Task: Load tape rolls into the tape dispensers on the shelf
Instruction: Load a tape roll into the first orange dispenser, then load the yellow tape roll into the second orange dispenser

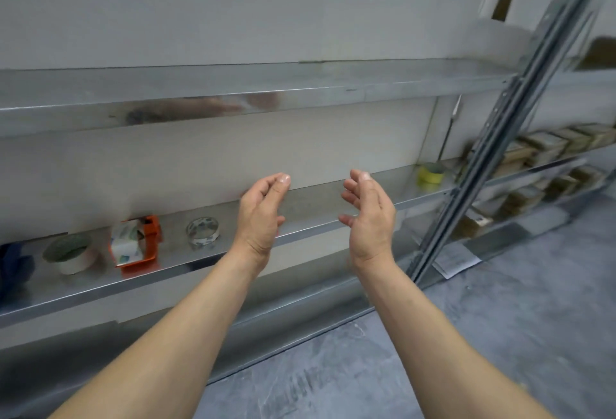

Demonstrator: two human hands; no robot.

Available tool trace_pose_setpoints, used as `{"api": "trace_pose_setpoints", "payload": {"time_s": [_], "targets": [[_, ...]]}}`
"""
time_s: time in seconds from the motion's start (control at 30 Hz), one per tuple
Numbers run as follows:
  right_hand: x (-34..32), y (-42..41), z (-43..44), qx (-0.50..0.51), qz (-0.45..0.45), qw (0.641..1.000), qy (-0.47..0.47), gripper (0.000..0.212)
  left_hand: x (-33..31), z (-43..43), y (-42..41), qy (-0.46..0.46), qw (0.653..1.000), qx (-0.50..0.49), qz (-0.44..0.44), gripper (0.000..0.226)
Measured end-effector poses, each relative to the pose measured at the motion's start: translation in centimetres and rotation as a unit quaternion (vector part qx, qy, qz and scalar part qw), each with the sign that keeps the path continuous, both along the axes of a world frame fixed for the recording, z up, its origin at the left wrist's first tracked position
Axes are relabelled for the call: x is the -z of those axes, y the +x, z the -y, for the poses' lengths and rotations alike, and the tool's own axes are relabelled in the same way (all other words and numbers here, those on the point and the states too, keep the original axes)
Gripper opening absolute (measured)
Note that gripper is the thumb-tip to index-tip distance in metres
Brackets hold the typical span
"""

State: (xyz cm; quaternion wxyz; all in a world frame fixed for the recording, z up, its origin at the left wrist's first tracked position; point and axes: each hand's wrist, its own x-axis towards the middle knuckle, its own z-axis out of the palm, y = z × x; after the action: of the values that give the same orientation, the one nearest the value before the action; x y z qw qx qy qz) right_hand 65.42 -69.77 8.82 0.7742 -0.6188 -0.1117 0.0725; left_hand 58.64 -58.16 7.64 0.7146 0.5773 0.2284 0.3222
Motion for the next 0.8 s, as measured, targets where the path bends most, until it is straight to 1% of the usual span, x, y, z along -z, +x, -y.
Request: {"api": "trace_pose_setpoints", "payload": {"time_s": [0.1, 0.2, 0.3, 0.37, 0.43, 0.47, 0.53, 0.6, 0.7, 0.8], "targets": [[-0.2, 1.2, 1.9, 0.044, 0.009, 0.999, -0.002, 0.035, -0.2, 1.6, 1.9, -0.011, 1.000, 0.028, 0.007, 0.035], [-0.3, 2.3, 3.6, 0.082, 0.017, 0.996, -0.007, 0.026, -0.4, 2.8, 3.6, -0.020, 0.998, 0.064, 0.009, 0.034], [-0.2, 3.3, 5.1, 0.123, 0.023, 0.992, -0.018, 0.035, -0.2, 3.6, 5.2, -0.026, 0.994, 0.104, 0.014, 0.041], [0.0, 3.8, 5.8, 0.148, 0.020, 0.989, -0.015, 0.033, -0.2, 4.0, 6.1, -0.020, 0.991, 0.128, 0.018, 0.052], [0.6, 4.4, 6.5, 0.163, 0.008, 0.986, -0.017, 0.029, 0.1, 4.3, 7.1, -0.026, 0.990, 0.139, 0.018, 0.057], [0.8, 4.6, 6.8, 0.170, 0.005, 0.985, -0.019, 0.032, 0.4, 4.5, 7.6, -0.032, 0.989, 0.143, 0.016, 0.058], [1.1, 5.3, 7.1, 0.184, 0.002, 0.983, -0.020, 0.047, 0.8, 4.7, 8.6, -0.033, 0.988, 0.153, 0.015, 0.053], [1.3, 6.3, 7.1, 0.194, 0.003, 0.981, -0.016, 0.053, 1.1, 4.7, 9.8, -0.027, 0.986, 0.163, 0.010, 0.044], [1.6, 8.3, 7.1, 0.194, 0.003, 0.981, -0.013, 0.053, 1.5, 4.6, 11.8, -0.025, 0.985, 0.170, -0.001, 0.040], [2.1, 11.1, 7.1, 0.196, -0.003, 0.981, -0.006, 0.049, 2.1, 4.6, 14.1, -0.026, 0.986, 0.164, -0.006, 0.043]]}}
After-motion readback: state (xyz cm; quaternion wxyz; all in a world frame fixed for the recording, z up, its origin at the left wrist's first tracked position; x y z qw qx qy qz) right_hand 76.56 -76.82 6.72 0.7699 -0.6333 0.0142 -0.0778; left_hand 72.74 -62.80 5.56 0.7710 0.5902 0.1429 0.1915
